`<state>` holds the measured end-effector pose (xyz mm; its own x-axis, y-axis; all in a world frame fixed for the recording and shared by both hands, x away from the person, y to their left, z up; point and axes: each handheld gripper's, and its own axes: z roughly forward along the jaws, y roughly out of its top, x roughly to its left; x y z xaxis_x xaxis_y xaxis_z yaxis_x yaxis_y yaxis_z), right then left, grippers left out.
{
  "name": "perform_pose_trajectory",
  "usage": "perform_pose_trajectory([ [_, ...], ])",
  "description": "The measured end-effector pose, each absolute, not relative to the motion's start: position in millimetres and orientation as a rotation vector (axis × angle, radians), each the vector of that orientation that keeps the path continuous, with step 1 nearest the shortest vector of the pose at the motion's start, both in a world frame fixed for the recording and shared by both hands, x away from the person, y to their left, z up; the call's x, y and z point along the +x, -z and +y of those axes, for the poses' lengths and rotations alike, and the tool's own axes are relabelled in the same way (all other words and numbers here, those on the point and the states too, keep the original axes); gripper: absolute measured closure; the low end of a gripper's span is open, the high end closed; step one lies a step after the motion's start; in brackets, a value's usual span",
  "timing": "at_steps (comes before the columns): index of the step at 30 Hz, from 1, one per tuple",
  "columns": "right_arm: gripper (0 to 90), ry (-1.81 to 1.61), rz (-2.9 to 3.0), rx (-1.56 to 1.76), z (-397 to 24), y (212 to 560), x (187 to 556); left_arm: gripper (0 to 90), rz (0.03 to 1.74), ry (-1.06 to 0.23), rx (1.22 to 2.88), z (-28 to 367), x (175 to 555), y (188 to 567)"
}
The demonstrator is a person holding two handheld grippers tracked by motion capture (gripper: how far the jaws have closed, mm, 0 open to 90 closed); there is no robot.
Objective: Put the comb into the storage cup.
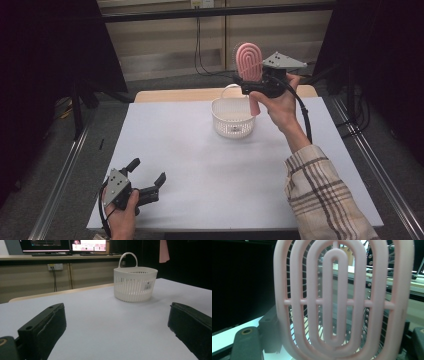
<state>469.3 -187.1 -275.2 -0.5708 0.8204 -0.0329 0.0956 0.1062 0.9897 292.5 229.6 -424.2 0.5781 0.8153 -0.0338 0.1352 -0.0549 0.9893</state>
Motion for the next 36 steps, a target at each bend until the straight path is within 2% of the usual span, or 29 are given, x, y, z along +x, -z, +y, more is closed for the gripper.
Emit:
perform_pose_trajectory([
  [36,21.6,-1.535,1.714,0.923,-177.3,282.7,492.6,1.9,0.830,-0.670,1.552,230.6,292.6,424.2],
])
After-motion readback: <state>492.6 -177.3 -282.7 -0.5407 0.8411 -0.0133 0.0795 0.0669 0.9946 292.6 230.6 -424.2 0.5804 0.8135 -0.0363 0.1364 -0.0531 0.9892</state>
